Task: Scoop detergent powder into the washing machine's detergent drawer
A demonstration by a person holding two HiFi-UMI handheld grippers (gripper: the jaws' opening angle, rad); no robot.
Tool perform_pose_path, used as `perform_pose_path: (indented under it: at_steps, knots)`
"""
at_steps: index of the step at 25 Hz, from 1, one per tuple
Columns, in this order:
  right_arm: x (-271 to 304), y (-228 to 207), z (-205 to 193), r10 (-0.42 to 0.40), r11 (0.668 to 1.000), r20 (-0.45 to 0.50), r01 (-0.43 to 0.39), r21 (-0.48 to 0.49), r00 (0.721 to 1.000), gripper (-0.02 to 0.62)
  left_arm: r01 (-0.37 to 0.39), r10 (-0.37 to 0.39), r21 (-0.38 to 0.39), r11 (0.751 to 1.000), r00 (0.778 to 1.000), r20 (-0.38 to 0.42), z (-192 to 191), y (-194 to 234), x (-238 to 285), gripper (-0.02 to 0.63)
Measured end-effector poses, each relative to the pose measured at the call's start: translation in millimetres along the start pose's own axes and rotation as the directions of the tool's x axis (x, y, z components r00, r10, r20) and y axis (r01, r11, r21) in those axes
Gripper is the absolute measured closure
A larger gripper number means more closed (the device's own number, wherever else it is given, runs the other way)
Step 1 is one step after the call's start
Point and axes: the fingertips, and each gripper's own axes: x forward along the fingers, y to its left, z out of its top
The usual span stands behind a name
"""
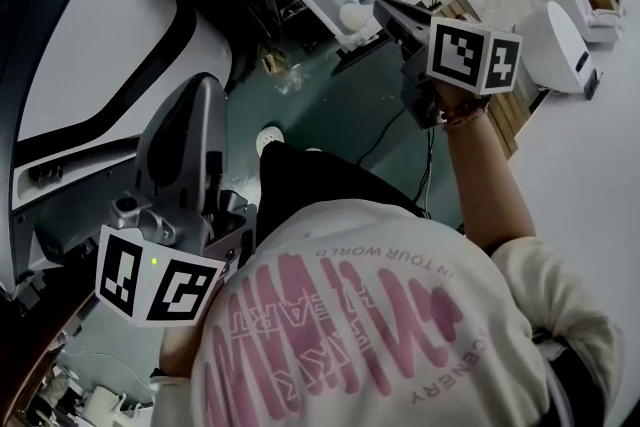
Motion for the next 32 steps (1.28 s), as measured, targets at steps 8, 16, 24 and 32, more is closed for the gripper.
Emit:
perform_pose_path:
  at_steps: [8, 16, 24, 32]
  knots:
    - [9, 13, -4, -0.073, 0.963, -0.061, 0.054, -0.264, 0.995, 0.594, -0.017, 0.017, 0.005, 1.000, 1.000, 0.021, 6, 6, -10, 0.604]
    - [18, 31, -14, -0.170, 0.829, -0.132, 0.069, -0.555, 0.977, 0.594, -0.022, 0.022, -0.002, 1.000, 0.999, 0.031, 6, 10, -19, 0.604]
    - [24, 36, -29, -0.219, 0.737, -0.183, 0.040, -0.674, 0.958, 0.594, -0.031, 0.032, -0.011, 0.999, 0.999, 0.042, 6, 18, -29, 0.604]
    - [26, 43, -42, -0.267, 0.610, -0.198, 0.006, -0.792, 0.943, 0.594, -0.066, 0.067, -0.023, 0.998, 0.996, 0.062, 10, 31, -41, 0.604]
